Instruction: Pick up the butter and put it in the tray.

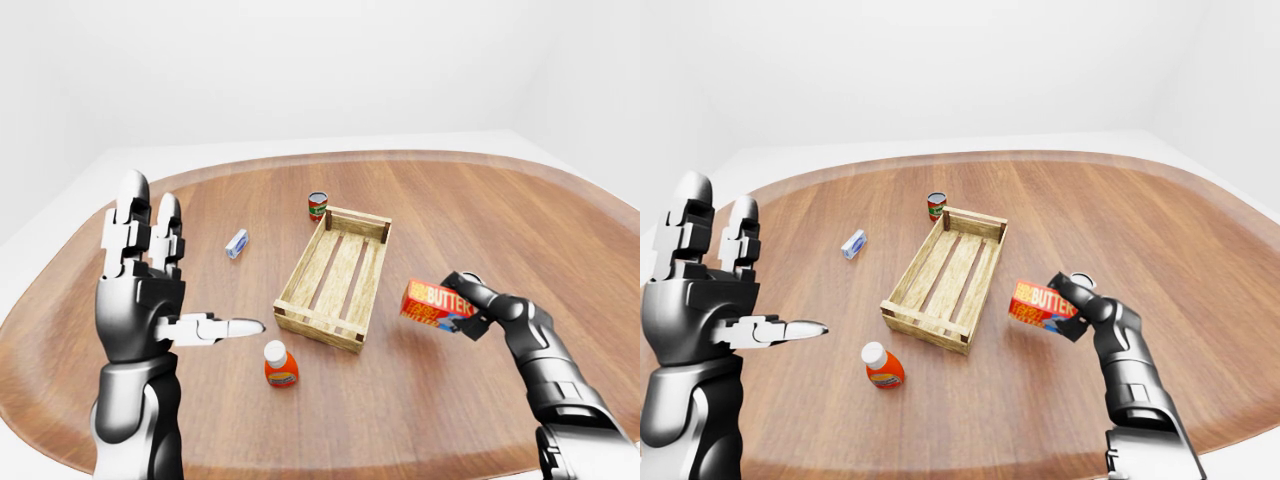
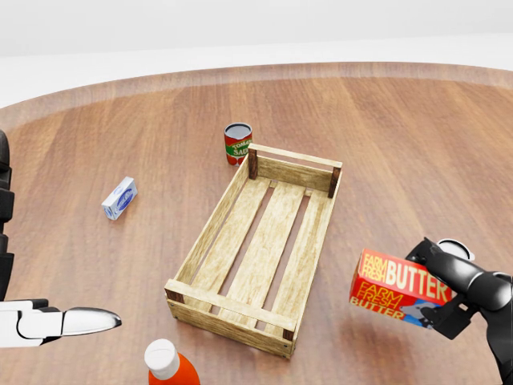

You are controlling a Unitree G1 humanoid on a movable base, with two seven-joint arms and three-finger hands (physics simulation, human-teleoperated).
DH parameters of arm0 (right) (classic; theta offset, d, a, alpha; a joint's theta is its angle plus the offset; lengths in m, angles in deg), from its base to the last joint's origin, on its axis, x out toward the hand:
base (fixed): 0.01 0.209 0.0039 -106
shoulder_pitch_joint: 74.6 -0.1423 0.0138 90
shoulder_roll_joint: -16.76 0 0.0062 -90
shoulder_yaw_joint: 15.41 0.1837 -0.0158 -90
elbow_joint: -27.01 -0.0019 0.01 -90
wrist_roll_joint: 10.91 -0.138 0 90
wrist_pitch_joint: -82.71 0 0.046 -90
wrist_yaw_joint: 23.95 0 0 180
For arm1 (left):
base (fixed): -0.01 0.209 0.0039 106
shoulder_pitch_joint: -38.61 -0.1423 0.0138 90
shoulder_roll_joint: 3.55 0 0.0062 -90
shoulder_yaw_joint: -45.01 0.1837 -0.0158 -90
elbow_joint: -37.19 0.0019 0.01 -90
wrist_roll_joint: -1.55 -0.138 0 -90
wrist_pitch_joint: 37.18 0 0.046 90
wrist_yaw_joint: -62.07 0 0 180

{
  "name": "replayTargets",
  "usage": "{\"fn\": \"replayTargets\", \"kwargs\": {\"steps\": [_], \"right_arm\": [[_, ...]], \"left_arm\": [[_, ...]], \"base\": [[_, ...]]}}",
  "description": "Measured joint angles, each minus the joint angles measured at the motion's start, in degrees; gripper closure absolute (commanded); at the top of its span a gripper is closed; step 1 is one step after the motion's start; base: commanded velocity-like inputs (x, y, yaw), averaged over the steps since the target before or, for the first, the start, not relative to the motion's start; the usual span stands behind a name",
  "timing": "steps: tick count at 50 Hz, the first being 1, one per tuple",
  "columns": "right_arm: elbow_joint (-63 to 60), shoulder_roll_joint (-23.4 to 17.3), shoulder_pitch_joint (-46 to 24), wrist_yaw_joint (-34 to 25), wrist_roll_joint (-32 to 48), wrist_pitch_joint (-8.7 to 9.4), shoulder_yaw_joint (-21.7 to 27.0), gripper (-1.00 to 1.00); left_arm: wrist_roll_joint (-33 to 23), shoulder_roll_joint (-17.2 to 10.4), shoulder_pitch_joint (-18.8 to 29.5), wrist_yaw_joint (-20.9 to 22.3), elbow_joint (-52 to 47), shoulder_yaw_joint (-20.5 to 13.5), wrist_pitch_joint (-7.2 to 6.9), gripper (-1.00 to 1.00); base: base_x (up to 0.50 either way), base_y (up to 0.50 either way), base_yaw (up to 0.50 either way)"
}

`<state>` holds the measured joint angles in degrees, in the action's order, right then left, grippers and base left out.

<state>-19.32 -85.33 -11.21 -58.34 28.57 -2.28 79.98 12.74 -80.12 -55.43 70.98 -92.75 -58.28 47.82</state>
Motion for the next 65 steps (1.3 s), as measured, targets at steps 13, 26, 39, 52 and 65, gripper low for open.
{"fn": "replayTargets", "kwargs": {"steps": [13,26,39,52,65], "right_arm": [[-15.44,-1.85,1.27,-5.61,7.11,0.00,2.87,1.00],[-17.58,-1.12,-4.83,-5.61,11.74,0.00,2.50,1.00],[-11.55,0.99,-13.97,-5.61,11.69,0.00,0.05,1.00],[-5.07,3.59,-21.84,-5.61,10.21,0.00,-2.02,1.00],[8.55,8.04,-29.26,-2.77,4.43,0.00,-4.22,1.00]], "left_arm": [[-0.26,0.11,-0.20,0.06,0.11,0.26,0.00,-1.00],[-0.33,0.17,-0.27,0.00,0.22,0.46,0.00,-1.00],[-0.09,0.04,0.00,-0.01,0.27,0.20,0.00,-1.00],[0.38,-0.13,0.22,-0.07,-0.04,-0.34,0.00,-1.00],[0.45,-0.26,0.53,-0.31,0.45,-0.40,0.00,-1.00]], "base": [[0.00,0.00,0.00],[0.00,0.00,0.00],[0.00,0.00,0.00],[0.00,0.00,0.00],[0.00,0.00,0.00]]}}
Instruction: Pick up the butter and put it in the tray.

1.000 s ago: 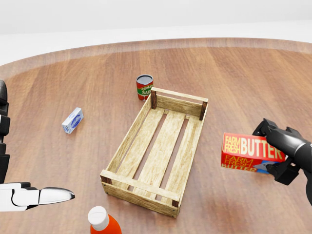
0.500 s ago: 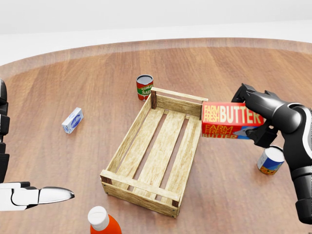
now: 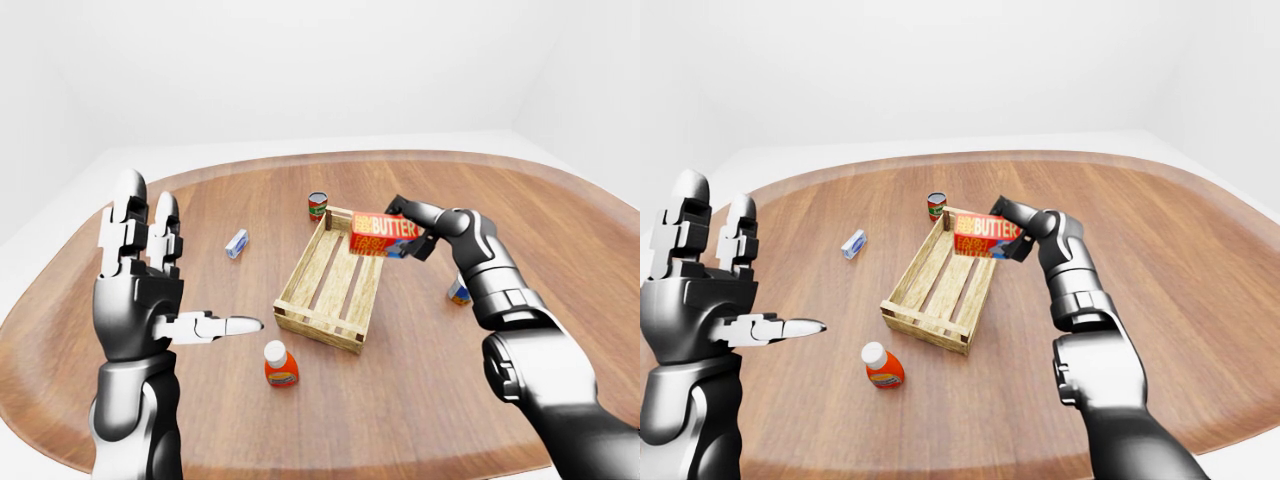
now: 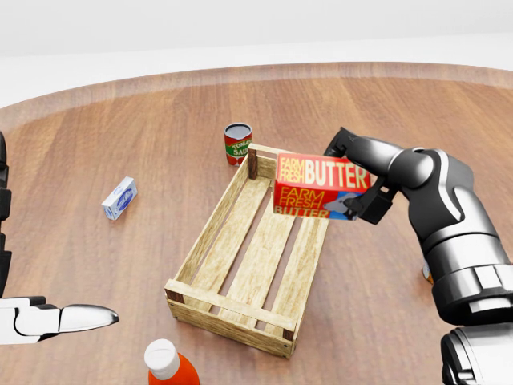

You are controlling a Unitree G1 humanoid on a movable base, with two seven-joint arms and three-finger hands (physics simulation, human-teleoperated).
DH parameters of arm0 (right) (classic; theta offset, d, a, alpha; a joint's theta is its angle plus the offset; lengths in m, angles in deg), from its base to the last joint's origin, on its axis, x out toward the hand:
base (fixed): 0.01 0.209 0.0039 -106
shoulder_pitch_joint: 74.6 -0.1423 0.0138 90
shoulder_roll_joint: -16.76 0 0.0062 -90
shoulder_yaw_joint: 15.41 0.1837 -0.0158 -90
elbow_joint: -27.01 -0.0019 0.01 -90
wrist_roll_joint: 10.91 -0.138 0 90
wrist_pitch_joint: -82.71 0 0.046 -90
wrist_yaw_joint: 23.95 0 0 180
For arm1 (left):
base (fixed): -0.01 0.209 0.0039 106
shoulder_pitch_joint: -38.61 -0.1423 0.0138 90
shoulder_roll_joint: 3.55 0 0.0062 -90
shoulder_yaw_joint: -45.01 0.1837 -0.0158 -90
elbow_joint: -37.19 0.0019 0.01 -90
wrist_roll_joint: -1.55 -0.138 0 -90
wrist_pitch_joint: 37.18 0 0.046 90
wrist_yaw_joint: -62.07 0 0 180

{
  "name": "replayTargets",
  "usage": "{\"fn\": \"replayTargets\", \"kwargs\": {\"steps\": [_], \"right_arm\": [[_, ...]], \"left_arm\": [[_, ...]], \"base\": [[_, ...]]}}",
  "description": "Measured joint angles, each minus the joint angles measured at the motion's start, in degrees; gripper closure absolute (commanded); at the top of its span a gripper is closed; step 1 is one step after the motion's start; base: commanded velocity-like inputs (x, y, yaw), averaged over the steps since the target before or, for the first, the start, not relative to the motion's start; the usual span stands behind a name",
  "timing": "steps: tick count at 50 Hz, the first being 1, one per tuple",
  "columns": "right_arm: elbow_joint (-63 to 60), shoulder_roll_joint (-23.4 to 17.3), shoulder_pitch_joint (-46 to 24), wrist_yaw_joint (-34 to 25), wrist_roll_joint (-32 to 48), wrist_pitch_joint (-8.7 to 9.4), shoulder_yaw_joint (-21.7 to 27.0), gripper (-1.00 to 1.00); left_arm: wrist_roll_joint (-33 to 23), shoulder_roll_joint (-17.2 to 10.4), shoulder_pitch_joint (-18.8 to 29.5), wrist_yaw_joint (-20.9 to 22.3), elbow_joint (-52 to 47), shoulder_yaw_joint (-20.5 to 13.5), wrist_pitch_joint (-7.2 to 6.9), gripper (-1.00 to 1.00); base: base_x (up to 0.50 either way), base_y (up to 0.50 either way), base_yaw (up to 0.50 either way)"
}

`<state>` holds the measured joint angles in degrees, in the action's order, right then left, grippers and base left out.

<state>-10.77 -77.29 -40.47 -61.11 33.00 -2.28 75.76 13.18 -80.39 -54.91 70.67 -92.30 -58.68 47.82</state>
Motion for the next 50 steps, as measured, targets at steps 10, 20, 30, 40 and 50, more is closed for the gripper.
{"fn": "replayTargets", "kwargs": {"steps": [10,20,30,40,50], "right_arm": [[8.95,3.09,-3.95,4.19,-4.58,0.00,-1.49,1.00],[15.16,5.25,-5.70,7.70,-8.20,0.00,-2.41,1.00],[19.00,7.36,-6.03,10.07,-9.89,0.00,-3.51,1.00],[21.35,10.26,-6.21,11.61,-10.13,0.00,-4.48,1.00],[22.97,12.64,-6.09,12.44,-10.31,0.00,-4.76,1.00]], "left_arm": [[0.21,-0.08,0.15,-0.10,-0.17,-0.13,0.00,-1.00],[0.42,-0.16,0.29,-0.14,-0.21,-0.33,0.00,-1.00],[0.43,-0.21,0.35,-0.19,-0.12,-0.32,0.00,-1.00],[0.59,-0.46,0.90,-0.34,0.55,-0.65,0.00,-1.00],[0.80,-0.64,1.19,-0.50,0.90,-0.76,0.00,-1.00]], "base": [[0.00,0.00,0.00],[0.00,0.00,0.00],[0.00,0.00,0.00],[0.00,0.00,0.00],[0.00,0.00,0.00]]}}
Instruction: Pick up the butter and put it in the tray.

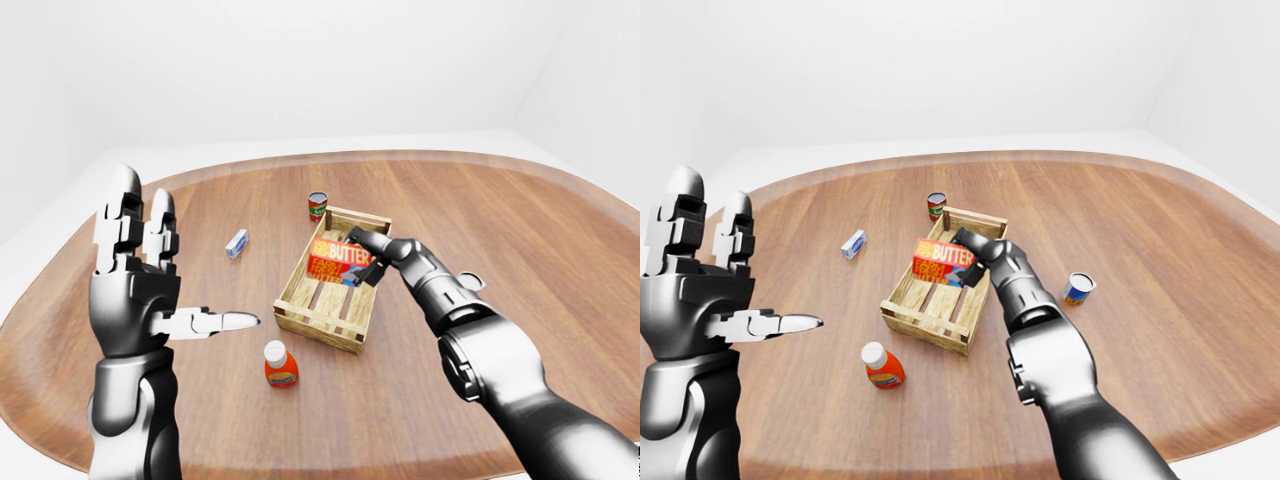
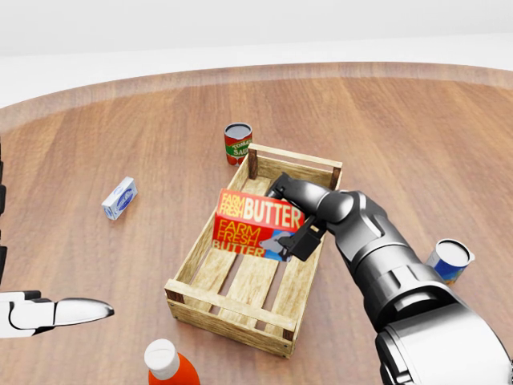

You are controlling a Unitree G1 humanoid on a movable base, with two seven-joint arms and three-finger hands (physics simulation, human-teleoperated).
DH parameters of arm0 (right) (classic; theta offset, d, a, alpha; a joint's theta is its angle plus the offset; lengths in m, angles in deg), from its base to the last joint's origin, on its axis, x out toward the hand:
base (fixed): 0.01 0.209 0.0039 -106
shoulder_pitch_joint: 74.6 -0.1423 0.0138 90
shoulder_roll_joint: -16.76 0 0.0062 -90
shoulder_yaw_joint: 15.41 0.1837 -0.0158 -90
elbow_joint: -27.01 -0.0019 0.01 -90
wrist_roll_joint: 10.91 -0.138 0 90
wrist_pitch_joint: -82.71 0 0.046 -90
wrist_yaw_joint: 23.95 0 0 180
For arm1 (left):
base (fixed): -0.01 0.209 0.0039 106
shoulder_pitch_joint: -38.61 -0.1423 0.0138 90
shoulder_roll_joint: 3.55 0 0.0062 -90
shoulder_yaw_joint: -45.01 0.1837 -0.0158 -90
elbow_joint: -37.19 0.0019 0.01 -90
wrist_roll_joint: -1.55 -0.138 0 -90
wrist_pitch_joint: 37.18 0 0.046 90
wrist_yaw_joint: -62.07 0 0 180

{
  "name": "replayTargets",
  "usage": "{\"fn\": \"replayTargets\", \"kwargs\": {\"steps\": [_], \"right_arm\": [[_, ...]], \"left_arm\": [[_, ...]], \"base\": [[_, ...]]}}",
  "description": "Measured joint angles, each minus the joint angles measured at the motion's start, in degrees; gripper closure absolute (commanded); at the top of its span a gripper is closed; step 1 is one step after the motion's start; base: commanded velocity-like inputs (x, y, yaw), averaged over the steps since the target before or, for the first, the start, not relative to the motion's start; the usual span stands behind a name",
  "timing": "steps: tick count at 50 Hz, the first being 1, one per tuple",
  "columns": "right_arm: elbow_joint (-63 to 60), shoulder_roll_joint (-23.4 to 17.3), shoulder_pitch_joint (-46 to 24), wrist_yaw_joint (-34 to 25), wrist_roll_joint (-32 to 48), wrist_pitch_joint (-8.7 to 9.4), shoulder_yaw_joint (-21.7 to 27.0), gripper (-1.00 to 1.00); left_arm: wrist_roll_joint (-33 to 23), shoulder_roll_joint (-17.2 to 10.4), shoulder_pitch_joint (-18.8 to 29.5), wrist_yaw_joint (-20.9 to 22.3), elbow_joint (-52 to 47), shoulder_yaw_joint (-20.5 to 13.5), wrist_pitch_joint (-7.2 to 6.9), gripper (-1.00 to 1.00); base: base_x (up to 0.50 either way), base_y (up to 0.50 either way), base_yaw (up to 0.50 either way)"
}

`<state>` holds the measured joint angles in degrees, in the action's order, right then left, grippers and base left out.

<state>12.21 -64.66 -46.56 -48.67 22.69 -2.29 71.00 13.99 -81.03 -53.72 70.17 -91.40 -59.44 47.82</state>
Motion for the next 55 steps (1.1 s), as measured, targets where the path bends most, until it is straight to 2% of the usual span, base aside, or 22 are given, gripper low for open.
{"fn": "replayTargets", "kwargs": {"steps": [18,55], "right_arm": [[1.50,1.05,2.45,2.18,-0.47,0.00,0.37,1.00],[3.18,4.36,4.81,12.10,3.02,0.00,0.19,1.00]], "left_arm": [[0.64,-0.14,0.04,-0.07,-0.73,-0.43,0.00,-1.00],[1.62,-0.40,0.30,-0.07,-1.98,-1.27,0.00,-1.00]], "base": [[0.00,0.00,0.00],[0.00,0.00,0.00]]}}
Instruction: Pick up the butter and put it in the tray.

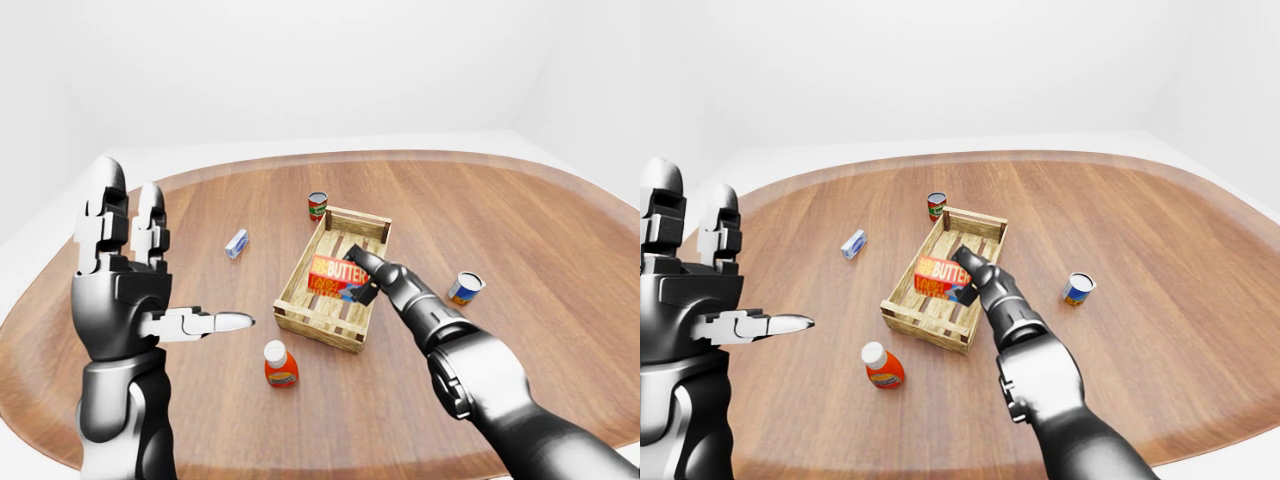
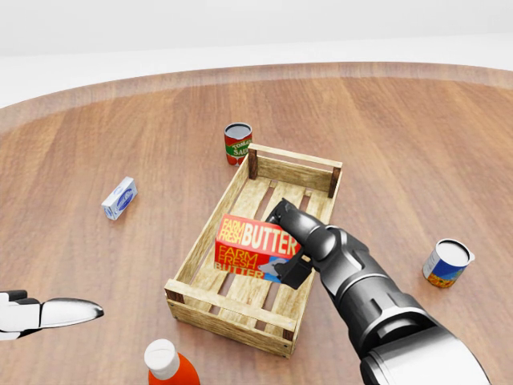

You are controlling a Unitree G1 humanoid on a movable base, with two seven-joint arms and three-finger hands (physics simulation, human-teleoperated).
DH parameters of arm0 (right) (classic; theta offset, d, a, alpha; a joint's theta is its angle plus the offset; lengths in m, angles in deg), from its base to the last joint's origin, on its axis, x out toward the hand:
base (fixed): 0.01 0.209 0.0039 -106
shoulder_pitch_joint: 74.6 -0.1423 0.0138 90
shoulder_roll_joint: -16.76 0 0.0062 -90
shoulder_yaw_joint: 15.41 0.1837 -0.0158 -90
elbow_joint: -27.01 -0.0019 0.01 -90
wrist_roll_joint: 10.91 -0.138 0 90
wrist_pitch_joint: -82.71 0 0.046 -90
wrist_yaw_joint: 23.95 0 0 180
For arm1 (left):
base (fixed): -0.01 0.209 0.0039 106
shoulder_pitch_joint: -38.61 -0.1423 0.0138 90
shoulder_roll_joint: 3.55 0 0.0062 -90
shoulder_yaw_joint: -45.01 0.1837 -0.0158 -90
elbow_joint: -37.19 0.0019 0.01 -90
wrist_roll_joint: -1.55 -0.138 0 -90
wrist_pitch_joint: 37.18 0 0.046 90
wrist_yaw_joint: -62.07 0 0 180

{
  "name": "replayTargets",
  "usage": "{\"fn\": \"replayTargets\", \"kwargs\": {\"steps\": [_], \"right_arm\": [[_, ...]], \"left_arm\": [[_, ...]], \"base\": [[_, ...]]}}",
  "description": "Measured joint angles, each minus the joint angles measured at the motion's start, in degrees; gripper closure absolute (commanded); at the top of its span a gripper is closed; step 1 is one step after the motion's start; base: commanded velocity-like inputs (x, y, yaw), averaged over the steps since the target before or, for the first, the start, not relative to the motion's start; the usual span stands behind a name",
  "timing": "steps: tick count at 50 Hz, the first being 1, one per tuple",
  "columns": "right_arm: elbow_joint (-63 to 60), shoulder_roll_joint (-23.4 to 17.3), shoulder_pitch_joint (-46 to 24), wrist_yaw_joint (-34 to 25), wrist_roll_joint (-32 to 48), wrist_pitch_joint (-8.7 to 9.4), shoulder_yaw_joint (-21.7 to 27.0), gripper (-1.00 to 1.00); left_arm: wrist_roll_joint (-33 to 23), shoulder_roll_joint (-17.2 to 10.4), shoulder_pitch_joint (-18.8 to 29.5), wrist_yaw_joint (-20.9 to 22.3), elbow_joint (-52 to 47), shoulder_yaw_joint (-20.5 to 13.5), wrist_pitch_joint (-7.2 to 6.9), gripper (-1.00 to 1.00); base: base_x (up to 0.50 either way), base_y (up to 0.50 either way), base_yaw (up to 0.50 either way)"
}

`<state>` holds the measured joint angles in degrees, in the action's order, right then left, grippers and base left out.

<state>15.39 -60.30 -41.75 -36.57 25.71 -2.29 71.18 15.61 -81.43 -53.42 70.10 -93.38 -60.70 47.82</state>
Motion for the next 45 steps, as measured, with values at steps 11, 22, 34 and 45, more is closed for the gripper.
{"fn": "replayTargets", "kwargs": {"steps": [11,22,34,45], "right_arm": [[0.37,0.34,0.89,0.91,1.02,0.00,0.13,1.00],[0.65,0.53,1.37,1.32,1.21,0.00,0.60,1.00],[0.40,0.74,1.30,1.55,1.05,0.00,1.72,-1.00],[-0.41,0.94,0.93,1.40,1.11,0.00,3.00,-1.00]], "left_arm": [[0.44,-0.17,0.29,-0.11,-0.16,-0.34,0.00,-1.00],[0.62,-0.31,0.48,-0.24,-0.07,-0.47,0.00,-1.00],[0.84,-0.47,0.70,-0.33,0.37,-0.71,0.00,-1.00],[1.24,-0.54,0.73,-0.41,0.19,-0.90,0.00,-1.00]], "base": [[0.00,0.00,0.00],[0.00,0.00,0.00],[0.00,0.00,0.00],[0.00,0.00,0.00]]}}
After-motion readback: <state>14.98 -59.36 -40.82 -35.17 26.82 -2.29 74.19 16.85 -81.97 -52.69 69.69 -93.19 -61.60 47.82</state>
